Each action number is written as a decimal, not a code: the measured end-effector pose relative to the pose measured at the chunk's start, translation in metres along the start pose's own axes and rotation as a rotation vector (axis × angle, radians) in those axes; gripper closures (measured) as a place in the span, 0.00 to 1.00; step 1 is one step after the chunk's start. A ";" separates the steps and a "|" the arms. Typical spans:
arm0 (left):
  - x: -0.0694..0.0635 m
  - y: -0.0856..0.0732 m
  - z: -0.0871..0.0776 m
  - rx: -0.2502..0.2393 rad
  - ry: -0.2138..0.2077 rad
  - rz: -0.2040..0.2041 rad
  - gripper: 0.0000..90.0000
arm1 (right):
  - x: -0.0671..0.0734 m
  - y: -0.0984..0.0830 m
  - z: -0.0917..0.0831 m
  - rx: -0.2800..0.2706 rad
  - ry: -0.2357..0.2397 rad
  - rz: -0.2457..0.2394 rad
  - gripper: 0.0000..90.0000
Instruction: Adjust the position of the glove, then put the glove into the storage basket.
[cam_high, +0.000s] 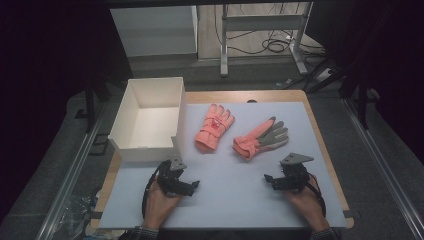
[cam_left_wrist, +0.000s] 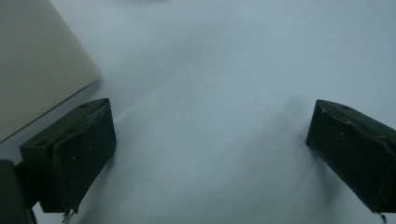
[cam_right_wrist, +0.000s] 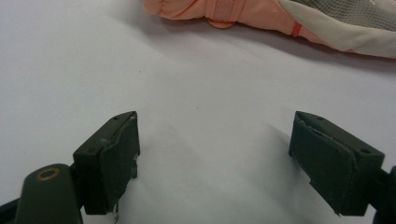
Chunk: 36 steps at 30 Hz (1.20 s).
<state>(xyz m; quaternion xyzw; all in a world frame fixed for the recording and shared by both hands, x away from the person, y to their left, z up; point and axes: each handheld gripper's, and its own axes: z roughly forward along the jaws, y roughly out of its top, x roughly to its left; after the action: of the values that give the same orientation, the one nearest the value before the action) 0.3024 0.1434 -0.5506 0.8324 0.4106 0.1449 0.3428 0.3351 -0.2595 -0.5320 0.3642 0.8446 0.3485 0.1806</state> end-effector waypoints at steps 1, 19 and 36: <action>0.000 0.000 0.000 0.000 0.000 0.000 0.02 | 0.000 0.000 0.000 0.000 0.000 0.000 0.18; 0.000 0.000 0.000 -0.001 0.001 0.000 0.02 | -0.001 0.001 0.000 0.005 0.003 0.006 0.19; 0.000 0.000 0.000 -0.001 0.001 0.000 0.02 | -0.014 0.023 -0.010 -0.028 0.029 0.052 0.39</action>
<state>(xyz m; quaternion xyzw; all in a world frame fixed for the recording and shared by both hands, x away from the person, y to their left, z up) 0.3023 0.1434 -0.5507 0.8321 0.4108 0.1452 0.3431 0.3501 -0.2633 -0.5077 0.3784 0.8323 0.3702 0.1645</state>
